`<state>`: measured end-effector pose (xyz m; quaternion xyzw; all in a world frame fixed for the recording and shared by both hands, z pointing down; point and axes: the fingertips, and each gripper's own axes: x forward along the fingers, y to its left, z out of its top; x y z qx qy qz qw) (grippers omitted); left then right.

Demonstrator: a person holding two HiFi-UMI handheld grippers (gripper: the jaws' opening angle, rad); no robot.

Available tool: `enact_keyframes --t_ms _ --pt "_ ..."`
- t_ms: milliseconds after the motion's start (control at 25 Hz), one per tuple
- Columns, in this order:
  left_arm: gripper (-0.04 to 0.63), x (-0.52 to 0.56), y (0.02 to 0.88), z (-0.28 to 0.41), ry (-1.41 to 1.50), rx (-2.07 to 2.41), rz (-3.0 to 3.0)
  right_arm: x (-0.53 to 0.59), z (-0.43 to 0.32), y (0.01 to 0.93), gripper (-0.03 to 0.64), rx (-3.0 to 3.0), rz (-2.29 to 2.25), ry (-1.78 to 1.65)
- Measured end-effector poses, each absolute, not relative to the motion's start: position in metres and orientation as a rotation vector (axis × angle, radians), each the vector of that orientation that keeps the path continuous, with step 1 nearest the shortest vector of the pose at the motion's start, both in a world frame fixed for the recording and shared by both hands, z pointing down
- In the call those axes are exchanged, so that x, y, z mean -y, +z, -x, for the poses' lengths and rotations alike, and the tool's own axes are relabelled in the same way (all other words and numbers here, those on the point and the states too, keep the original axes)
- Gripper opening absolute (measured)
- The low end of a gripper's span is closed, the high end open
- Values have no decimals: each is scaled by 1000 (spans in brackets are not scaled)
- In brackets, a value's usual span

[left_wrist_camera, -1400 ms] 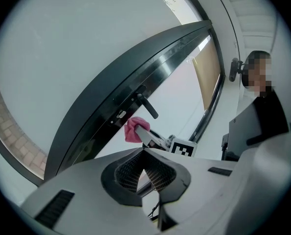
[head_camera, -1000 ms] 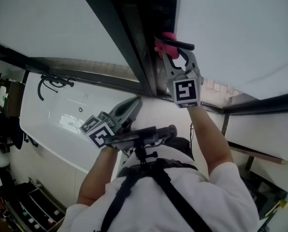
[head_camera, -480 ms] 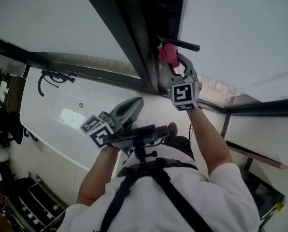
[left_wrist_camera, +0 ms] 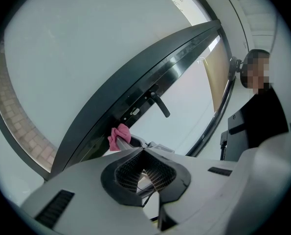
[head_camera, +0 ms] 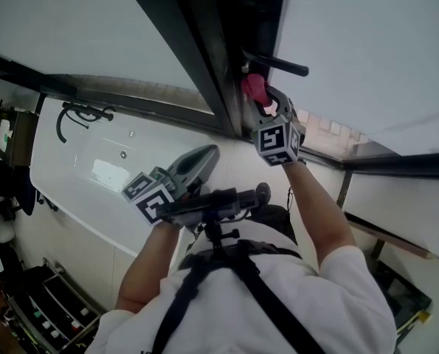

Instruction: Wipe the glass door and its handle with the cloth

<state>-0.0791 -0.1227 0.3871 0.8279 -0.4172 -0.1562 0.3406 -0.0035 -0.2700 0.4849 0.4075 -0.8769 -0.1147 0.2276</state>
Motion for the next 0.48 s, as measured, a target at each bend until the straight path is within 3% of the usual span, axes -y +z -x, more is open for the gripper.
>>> enact_keyframes --t_ms 480 --pt "-8 122 391 80 -395 1090 -2143 269 7 523 106 2332 -1007 -317"
